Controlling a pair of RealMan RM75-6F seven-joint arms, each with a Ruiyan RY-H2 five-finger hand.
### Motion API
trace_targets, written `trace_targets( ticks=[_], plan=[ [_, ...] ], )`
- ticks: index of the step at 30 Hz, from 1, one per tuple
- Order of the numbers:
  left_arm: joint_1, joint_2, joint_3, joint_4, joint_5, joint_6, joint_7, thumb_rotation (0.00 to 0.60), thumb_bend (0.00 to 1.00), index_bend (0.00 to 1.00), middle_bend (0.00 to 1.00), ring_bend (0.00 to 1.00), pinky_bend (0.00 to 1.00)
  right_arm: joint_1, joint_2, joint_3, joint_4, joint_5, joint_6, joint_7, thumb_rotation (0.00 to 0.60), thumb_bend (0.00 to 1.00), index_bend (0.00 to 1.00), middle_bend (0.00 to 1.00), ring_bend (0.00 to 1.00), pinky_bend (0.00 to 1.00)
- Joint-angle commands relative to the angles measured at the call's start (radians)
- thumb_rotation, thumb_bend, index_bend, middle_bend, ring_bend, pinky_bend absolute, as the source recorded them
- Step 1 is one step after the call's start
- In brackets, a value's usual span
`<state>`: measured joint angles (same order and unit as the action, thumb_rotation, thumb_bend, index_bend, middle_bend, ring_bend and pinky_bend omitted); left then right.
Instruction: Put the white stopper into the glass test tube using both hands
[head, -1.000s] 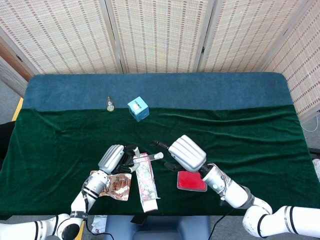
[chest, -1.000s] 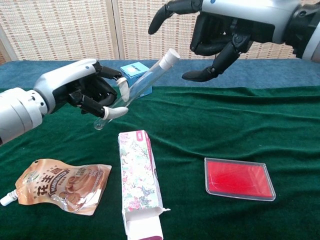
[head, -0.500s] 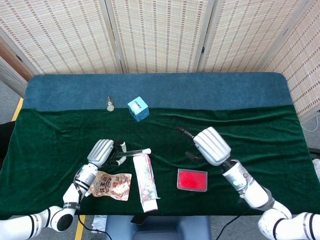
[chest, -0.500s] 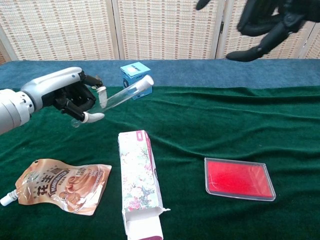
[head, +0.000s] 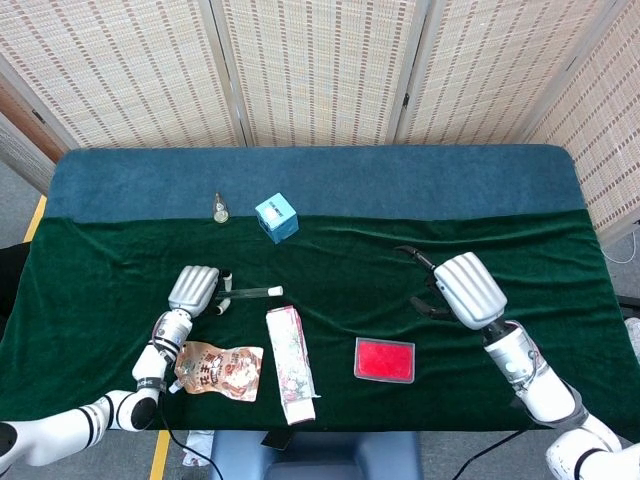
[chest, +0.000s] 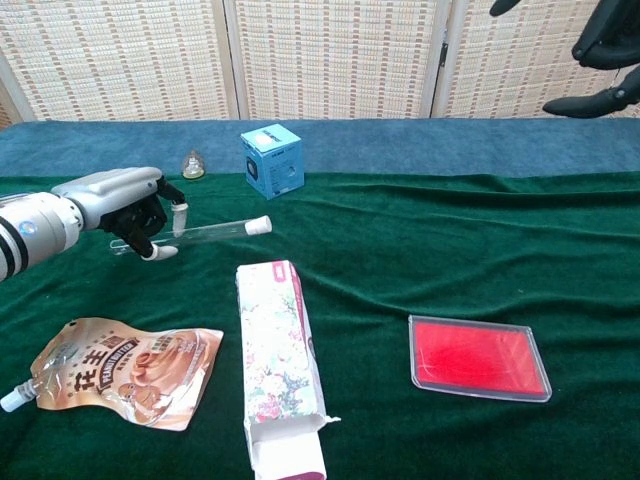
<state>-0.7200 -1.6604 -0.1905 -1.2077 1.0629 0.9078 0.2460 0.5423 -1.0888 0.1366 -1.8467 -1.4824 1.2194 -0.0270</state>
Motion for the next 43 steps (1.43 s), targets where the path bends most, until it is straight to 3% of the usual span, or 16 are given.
trace_targets(
  ticks=[1, 6, 10, 13, 15, 18, 21, 23, 25, 28, 31, 43],
  plan=[
    [-0.019, -0.002, 0.001, 0.005, -0.060, -0.023, 0.090, 0.600, 0.63, 0.49, 0.87, 0.77, 0.86, -0.011, 0.004, -0.004, 0.011, 0.004, 0.005, 0.015, 0.600, 0.31, 0.18, 1.00, 1.00, 1.00],
    [-0.025, 0.006, -0.003, -0.032, -0.133, -0.007, 0.190, 0.600, 0.63, 0.34, 0.81, 0.71, 0.85, -0.031, 0.011, -0.007, 0.030, 0.003, 0.016, 0.042, 0.600, 0.31, 0.18, 1.00, 1.00, 1.00],
    [-0.020, 0.025, -0.006, -0.074, -0.168, 0.018, 0.228, 0.600, 0.62, 0.20, 0.59, 0.53, 0.79, -0.049, 0.025, -0.009, 0.042, 0.003, 0.030, 0.043, 0.600, 0.31, 0.18, 1.00, 1.00, 1.00],
    [0.002, 0.061, -0.013, -0.127, -0.165, 0.058, 0.214, 0.600, 0.62, 0.15, 0.42, 0.38, 0.66, -0.075, 0.047, -0.016, 0.049, 0.013, 0.048, 0.026, 0.600, 0.31, 0.18, 1.00, 1.00, 1.00],
    [0.027, 0.099, -0.015, -0.175, -0.149, 0.093, 0.188, 0.600, 0.62, 0.13, 0.34, 0.28, 0.52, -0.096, 0.064, -0.018, 0.051, 0.028, 0.063, 0.019, 0.600, 0.31, 0.18, 0.98, 1.00, 1.00],
    [0.075, 0.171, -0.010, -0.259, -0.121, 0.140, 0.140, 0.600, 0.62, 0.13, 0.28, 0.21, 0.36, -0.130, 0.082, -0.027, 0.065, 0.039, 0.089, 0.015, 0.600, 0.31, 0.18, 0.85, 1.00, 0.96],
    [0.132, 0.253, 0.010, -0.343, -0.072, 0.194, 0.090, 0.600, 0.60, 0.16, 0.26, 0.19, 0.28, -0.168, 0.096, -0.045, 0.092, 0.052, 0.110, -0.006, 0.598, 0.31, 0.18, 0.63, 0.84, 0.77],
    [0.176, 0.302, 0.029, -0.383, -0.025, 0.244, 0.055, 0.600, 0.58, 0.17, 0.25, 0.18, 0.26, -0.192, 0.107, -0.065, 0.104, 0.058, 0.110, -0.005, 0.566, 0.31, 0.18, 0.44, 0.64, 0.57],
    [0.215, 0.336, 0.045, -0.407, 0.018, 0.294, 0.022, 0.600, 0.57, 0.16, 0.24, 0.16, 0.22, -0.214, 0.112, -0.076, 0.114, 0.061, 0.118, 0.007, 0.489, 0.31, 0.13, 0.25, 0.39, 0.35],
    [0.278, 0.382, 0.076, -0.438, 0.087, 0.364, -0.039, 0.600, 0.54, 0.14, 0.22, 0.13, 0.17, -0.250, 0.113, -0.092, 0.134, 0.056, 0.141, 0.039, 0.427, 0.31, 0.02, 0.05, 0.13, 0.11],
    [0.337, 0.417, 0.107, -0.459, 0.157, 0.432, -0.101, 0.600, 0.53, 0.14, 0.19, 0.11, 0.11, -0.282, 0.104, -0.108, 0.160, 0.037, 0.164, 0.081, 0.422, 0.31, 0.00, 0.00, 0.06, 0.07],
    [0.529, 0.448, 0.222, -0.485, 0.367, 0.665, -0.132, 0.600, 0.50, 0.13, 0.17, 0.09, 0.04, -0.407, 0.034, -0.143, 0.248, -0.004, 0.284, 0.162, 0.427, 0.31, 0.00, 0.00, 0.04, 0.06]
  ],
)
